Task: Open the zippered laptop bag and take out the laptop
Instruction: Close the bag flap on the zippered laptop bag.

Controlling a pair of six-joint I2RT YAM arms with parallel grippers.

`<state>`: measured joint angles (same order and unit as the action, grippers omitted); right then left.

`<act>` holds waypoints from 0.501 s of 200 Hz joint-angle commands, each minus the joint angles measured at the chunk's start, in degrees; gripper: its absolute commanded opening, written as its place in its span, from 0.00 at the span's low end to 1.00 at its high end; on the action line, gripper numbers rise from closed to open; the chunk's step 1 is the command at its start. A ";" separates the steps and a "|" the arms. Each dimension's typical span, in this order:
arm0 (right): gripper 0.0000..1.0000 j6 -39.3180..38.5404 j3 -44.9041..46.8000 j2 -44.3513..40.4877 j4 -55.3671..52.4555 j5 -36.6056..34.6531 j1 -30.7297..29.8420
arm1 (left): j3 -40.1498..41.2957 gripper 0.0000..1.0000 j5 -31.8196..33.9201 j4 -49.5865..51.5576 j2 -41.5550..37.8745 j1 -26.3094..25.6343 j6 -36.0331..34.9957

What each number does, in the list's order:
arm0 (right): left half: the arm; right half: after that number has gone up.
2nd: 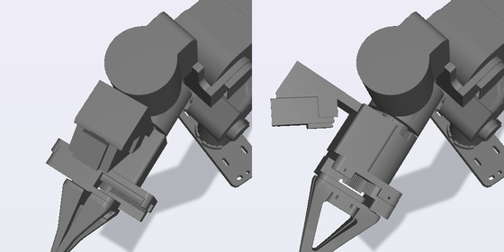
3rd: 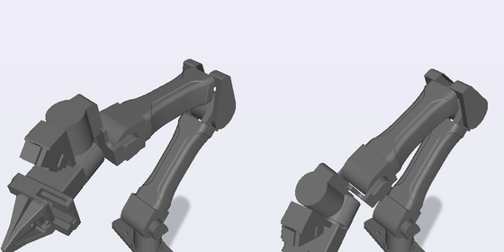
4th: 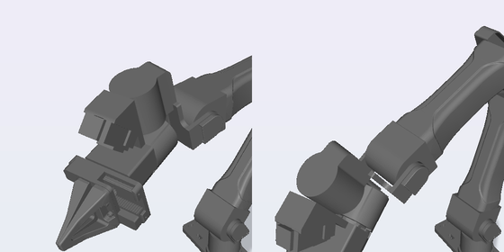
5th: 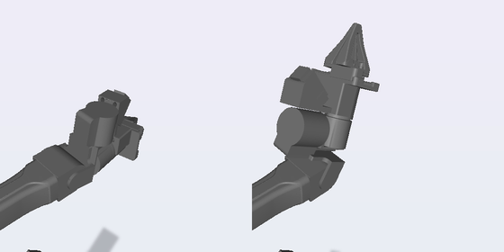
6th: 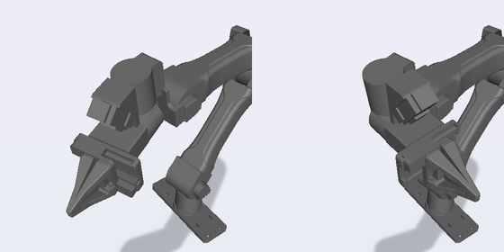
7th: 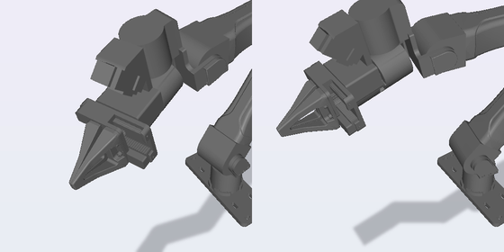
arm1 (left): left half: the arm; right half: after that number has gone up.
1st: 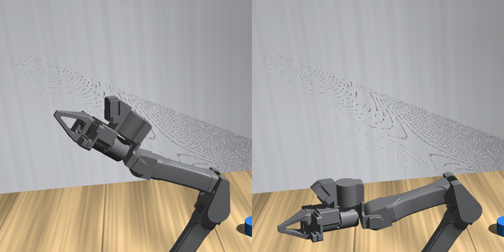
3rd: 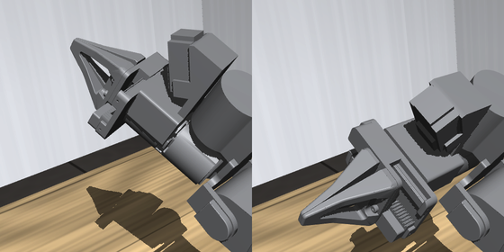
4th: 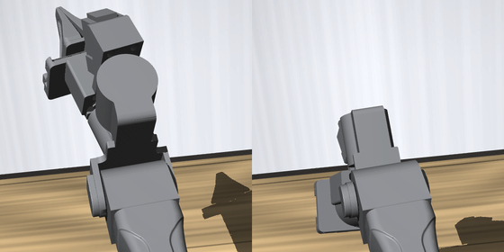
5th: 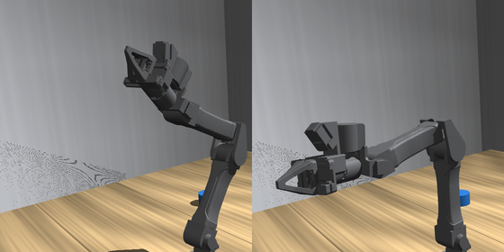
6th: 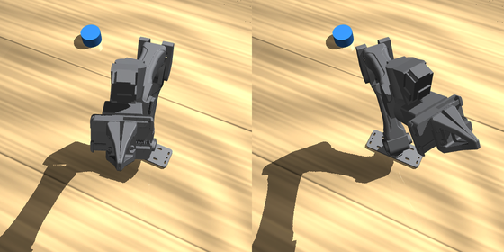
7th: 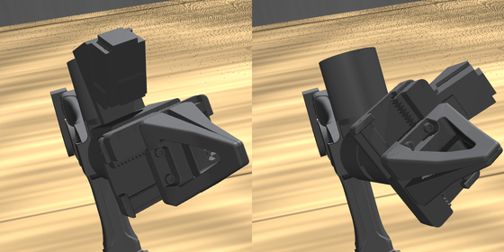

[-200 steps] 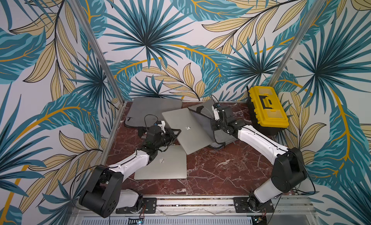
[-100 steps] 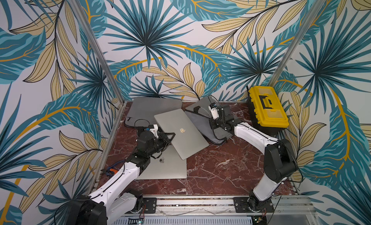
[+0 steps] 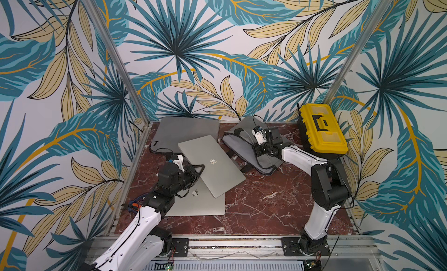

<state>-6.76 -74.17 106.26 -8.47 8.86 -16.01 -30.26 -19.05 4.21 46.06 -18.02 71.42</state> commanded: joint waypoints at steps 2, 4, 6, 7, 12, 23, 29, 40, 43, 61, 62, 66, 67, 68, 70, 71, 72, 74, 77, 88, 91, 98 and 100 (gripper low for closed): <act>0.34 0.14 -0.57 -0.28 3.39 -1.38 1.07 | -0.27 0.00 -0.31 -5.76 -3.35 0.71 -1.32; 0.36 0.28 -0.46 -0.38 3.27 -1.32 1.07 | -0.31 0.00 -0.25 -5.58 -3.37 0.77 -1.36; 0.38 0.40 -0.34 -0.49 3.17 -1.20 1.07 | -0.39 0.00 -0.37 -5.43 -3.40 0.79 -1.37; 0.38 0.46 -0.31 -0.55 3.09 -1.21 1.11 | -0.40 0.00 -0.41 -5.30 -3.42 0.79 -1.41; 0.44 0.85 -0.10 -0.86 2.68 -0.99 1.14 | -0.54 0.00 -0.54 -5.08 -3.46 0.88 -1.50; 0.52 1.78 0.21 -1.58 1.53 -0.25 1.07 | -0.75 0.00 -0.91 -4.82 -3.50 0.97 -1.63; 0.55 2.40 0.60 -2.17 1.13 0.32 1.07 | -0.92 0.00 -1.08 -4.83 -3.36 1.05 -1.68; 0.58 4.08 1.39 -3.56 0.75 0.98 1.08 | -1.13 0.00 -1.55 -4.74 -3.26 1.19 -1.89; 0.59 4.65 1.69 -4.00 0.59 0.87 1.11 | -1.30 0.00 -1.57 -4.72 -3.17 1.16 -1.97; 0.61 8.89 2.80 -6.91 -1.03 0.16 1.07 | -1.85 0.00 -2.71 -4.56 -2.52 1.30 -2.16; 0.62 9.19 2.76 -7.06 -1.24 0.00 1.07 | -1.88 0.00 -2.73 -4.56 -2.49 1.31 -2.16; 0.62 10.49 2.72 -7.71 -2.21 -0.44 1.04 | -1.97 0.00 -3.03 -4.63 -2.32 1.24 -2.16; 0.62 10.78 2.67 -7.81 -2.54 -0.57 1.05 | -1.98 0.00 -3.11 -4.59 -2.26 1.28 -2.16; 0.62 11.06 2.65 -7.95 -2.84 -0.72 1.06 | -1.99 0.00 -3.19 -4.58 -2.19 1.30 -2.16; 0.62 11.71 2.52 -8.20 -3.32 -0.89 1.07 | -2.06 0.00 -3.34 -4.59 -2.09 1.30 -2.16; 0.62 12.00 2.49 -8.36 -3.40 -0.97 1.07 | -2.12 0.00 -3.44 -4.57 -2.11 1.31 -2.16; 0.62 12.33 2.43 -8.49 -4.41 -1.00 1.11 | -2.14 0.00 -3.53 -4.57 -2.02 1.32 -2.16; 0.63 12.97 2.40 -8.78 -5.65 -1.15 1.08 | -2.16 0.00 -3.67 -4.58 -1.96 1.36 -2.16; 0.63 13.91 2.25 -9.17 -6.75 -1.25 1.07 | -2.25 0.00 -3.86 -4.64 -1.93 1.40 -2.16; 0.66 16.95 2.01 -10.87 -10.24 -1.05 1.07 | -2.56 0.00 -4.75 -4.57 -1.69 1.48 -2.23; 0.67 17.50 2.15 -11.41 -11.00 -0.59 1.06 | -2.65 0.00 -4.95 -4.36 -1.64 1.57 -2.29; 0.68 18.78 2.56 -12.55 -12.40 0.30 0.99 | -3.07 0.00 -5.49 -3.92 -1.45 1.59 -2.61; 0.69 19.15 2.72 -12.93 -12.70 0.59 0.98 | -3.17 0.00 -5.72 -3.70 -1.42 1.61 -2.71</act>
<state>4.47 -72.27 97.78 -14.22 8.82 -15.29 -30.26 -20.93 8.91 45.52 -17.06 70.26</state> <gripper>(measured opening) 0.664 0.162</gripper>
